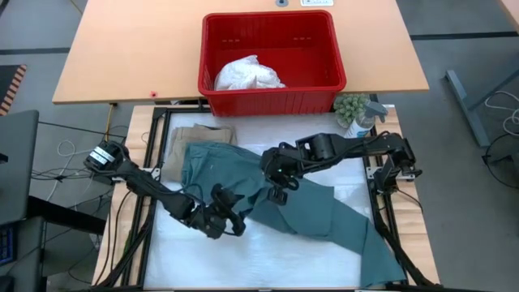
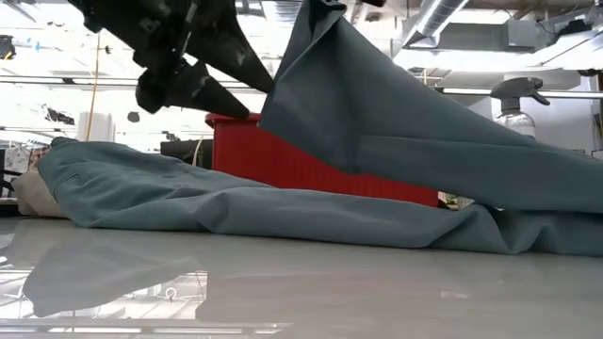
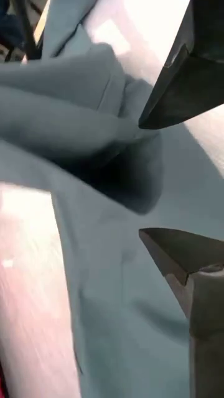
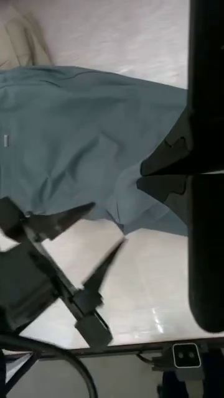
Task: Fold Laundry from Bin
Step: Fold the blue pants in the red bin
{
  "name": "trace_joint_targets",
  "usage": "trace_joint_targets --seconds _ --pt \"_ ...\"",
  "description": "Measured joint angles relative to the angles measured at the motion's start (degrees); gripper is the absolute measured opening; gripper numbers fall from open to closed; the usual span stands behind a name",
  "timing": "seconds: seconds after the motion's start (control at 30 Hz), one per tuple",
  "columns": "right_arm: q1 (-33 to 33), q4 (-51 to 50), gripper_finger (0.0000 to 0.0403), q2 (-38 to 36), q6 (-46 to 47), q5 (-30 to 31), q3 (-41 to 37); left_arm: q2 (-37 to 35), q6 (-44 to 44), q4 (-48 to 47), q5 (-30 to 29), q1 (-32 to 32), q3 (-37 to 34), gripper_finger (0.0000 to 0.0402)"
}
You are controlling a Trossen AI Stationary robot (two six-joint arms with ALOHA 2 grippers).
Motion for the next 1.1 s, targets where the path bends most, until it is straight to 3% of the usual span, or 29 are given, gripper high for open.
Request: trace_joint_targets --seconds 0.17,0.3,0.53,1.1 --pt "-0.27 1.63 0.0014 0.0 -1.17 -1.37 0.0 0.0 8.29 5.99 9.54 1.11 0.22 0.0294" --pt "-0.27 2.32 0.0014 0.0 -1.36 -1.57 0.0 -0.03 6.89 1.65 12.4 1.42 1.98 0.0304" --pt "-0.56 2.34 0.0014 0.0 -2.25 -1.59 0.0 -2.16 -0.04 -12.57 8.25 1.14 5.88 0.0305" --pt "-0.58 3.53 0.0014 0.0 -3.7 -1.59 0.0 -3.67 1.86 -14.2 -3.31 -0.34 6.34 0.0305"
